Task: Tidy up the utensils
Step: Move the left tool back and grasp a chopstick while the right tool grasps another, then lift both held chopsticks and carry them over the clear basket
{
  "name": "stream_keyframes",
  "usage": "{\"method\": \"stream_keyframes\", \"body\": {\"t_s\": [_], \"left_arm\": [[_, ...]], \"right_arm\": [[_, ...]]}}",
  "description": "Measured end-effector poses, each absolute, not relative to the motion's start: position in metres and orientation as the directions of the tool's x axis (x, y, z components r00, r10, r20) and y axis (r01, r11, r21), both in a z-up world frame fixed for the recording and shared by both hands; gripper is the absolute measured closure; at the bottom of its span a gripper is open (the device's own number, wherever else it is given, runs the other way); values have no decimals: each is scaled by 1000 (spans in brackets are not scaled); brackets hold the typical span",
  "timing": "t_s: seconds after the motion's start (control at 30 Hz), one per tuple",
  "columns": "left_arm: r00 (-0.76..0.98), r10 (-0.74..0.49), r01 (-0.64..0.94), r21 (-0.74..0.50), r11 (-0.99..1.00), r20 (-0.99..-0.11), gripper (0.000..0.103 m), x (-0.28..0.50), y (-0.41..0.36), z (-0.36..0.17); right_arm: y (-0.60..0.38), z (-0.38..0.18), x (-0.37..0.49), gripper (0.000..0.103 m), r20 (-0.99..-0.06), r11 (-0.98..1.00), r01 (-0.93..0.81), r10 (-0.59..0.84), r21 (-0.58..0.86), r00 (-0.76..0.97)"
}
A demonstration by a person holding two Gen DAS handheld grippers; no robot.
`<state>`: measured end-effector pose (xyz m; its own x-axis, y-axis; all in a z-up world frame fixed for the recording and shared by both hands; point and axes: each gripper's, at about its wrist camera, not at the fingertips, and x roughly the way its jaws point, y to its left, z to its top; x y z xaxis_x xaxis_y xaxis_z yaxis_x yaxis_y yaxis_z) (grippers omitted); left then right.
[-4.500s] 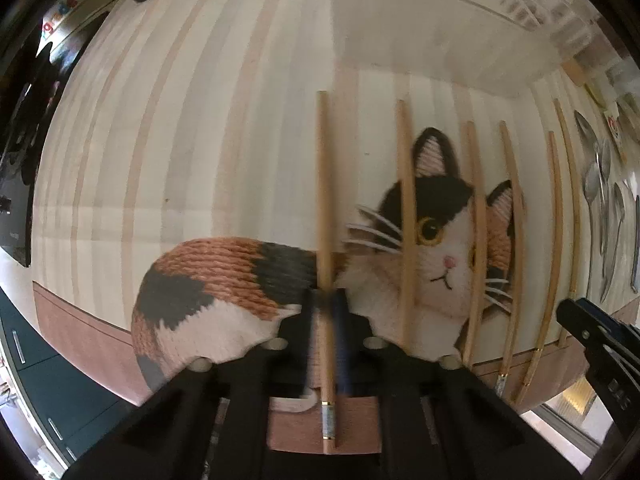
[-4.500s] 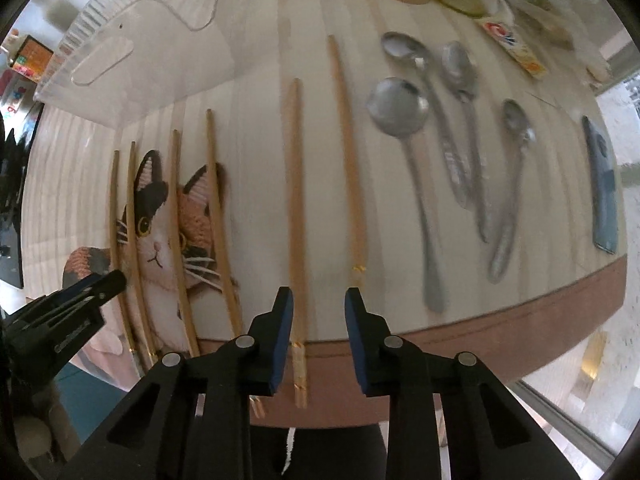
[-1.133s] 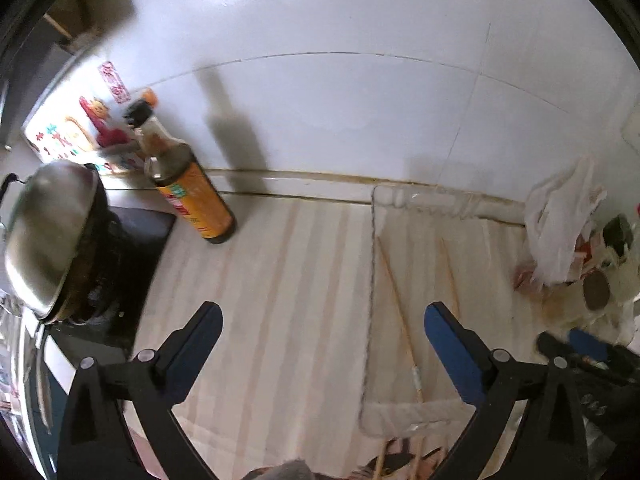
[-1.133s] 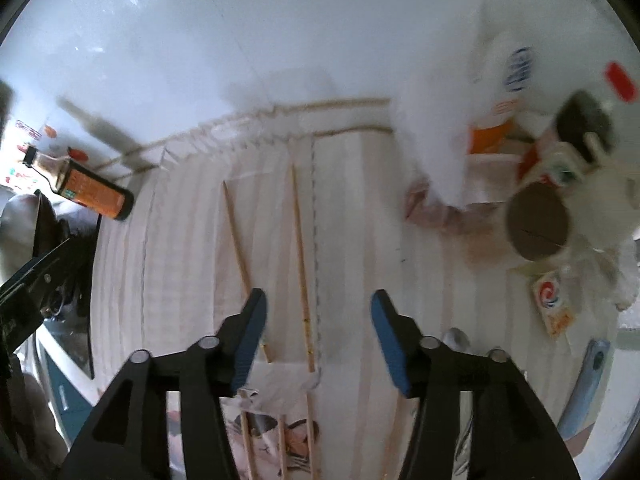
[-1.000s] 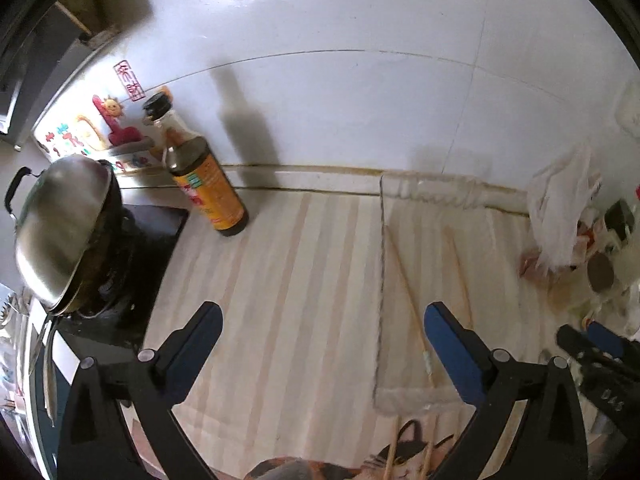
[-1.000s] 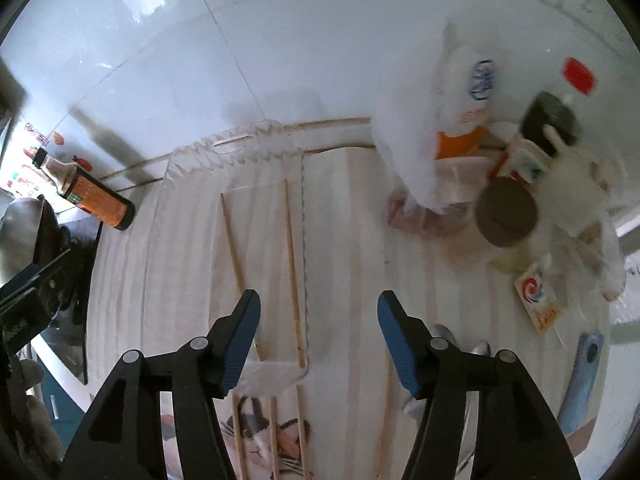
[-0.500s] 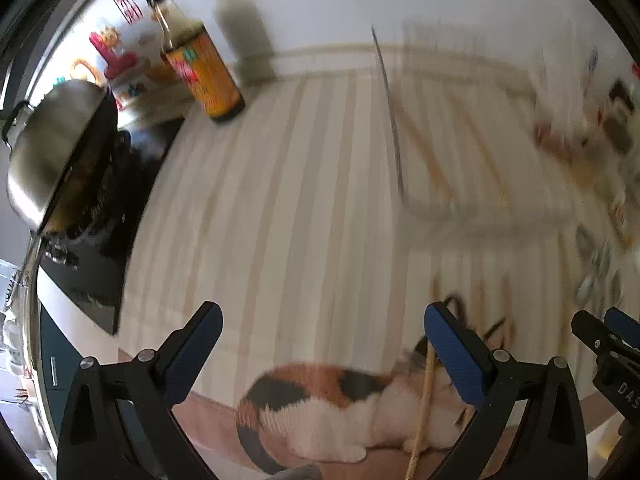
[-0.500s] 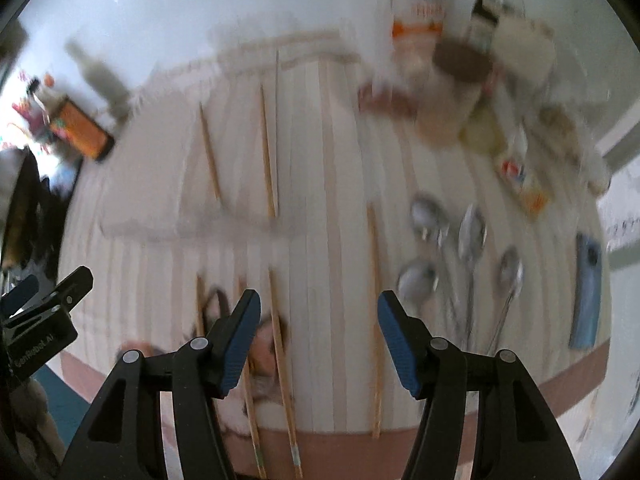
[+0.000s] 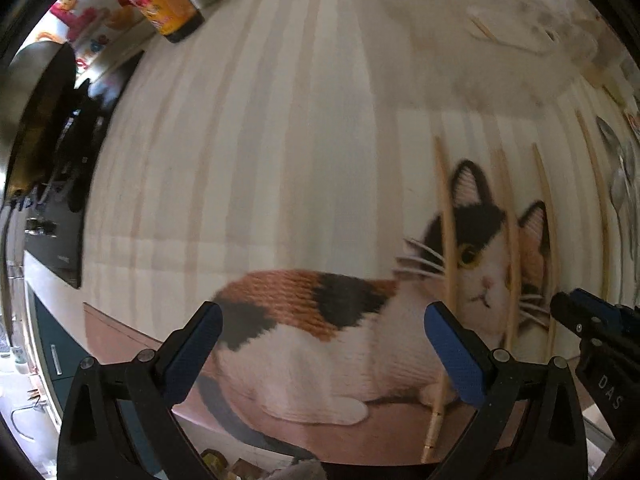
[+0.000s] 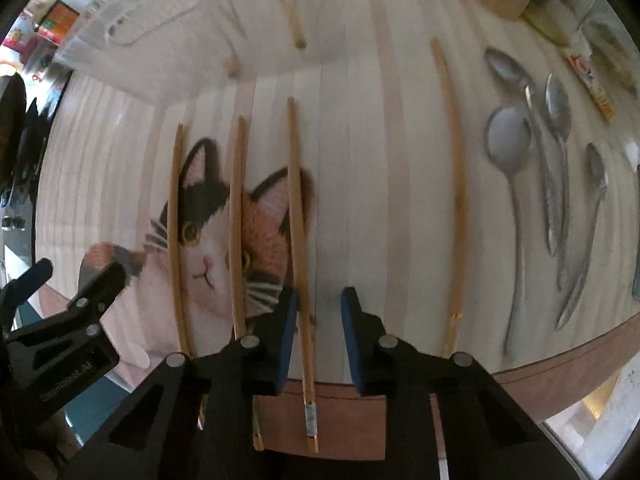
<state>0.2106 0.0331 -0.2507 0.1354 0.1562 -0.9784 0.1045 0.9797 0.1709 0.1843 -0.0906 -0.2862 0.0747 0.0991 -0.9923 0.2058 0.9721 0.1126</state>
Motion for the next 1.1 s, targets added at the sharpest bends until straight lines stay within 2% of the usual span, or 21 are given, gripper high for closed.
{"method": "stream_keyframes", "body": {"t_s": [0.1,0.17,0.23,0.27,0.3,0.33,0.37,0.43,0.5,0.7,0.9,1.1], "left_arm": [[86,101,123,111,986,-991,3,208,23,-261],[50,55,137,61,989,-997,13,206,13,-269],[28,31,157,35,987,-999,28,203,7,-274],[41,25,159,31,987,-999,31,203,5,-273],[46,14,168,22,986,-999,38,202,2,-271],[46,-6,172,2,985,-999,49,201,1,-269],[52,-8,175,1,985,-999,55,200,0,-267],[64,-9,194,4,981,-998,82,198,-4,-262],[64,-1,201,12,979,-998,97,196,-3,-260],[59,19,190,30,981,-998,98,193,15,-256],[66,24,186,35,982,-998,98,189,16,-254],[57,11,174,21,985,-998,98,190,19,-251]], "right_arm": [[-103,-287,176,90,-996,968,238,64,76,58],[-112,-288,172,91,-998,966,253,45,55,45],[-123,-289,166,91,-998,960,272,56,64,37],[-127,-289,163,91,-998,960,275,56,63,33],[-131,-289,160,91,-998,958,280,57,63,29],[-135,-289,159,90,-998,956,287,60,65,28],[-139,-290,156,90,-997,953,293,68,74,28],[-144,-290,152,90,-997,952,295,73,79,31],[-148,-289,148,90,-997,956,285,66,72,31],[-139,-289,149,92,-998,946,318,56,55,7],[-135,-292,138,94,-990,920,374,137,115,-32],[-121,-293,146,94,-995,960,275,69,46,-75]]}}
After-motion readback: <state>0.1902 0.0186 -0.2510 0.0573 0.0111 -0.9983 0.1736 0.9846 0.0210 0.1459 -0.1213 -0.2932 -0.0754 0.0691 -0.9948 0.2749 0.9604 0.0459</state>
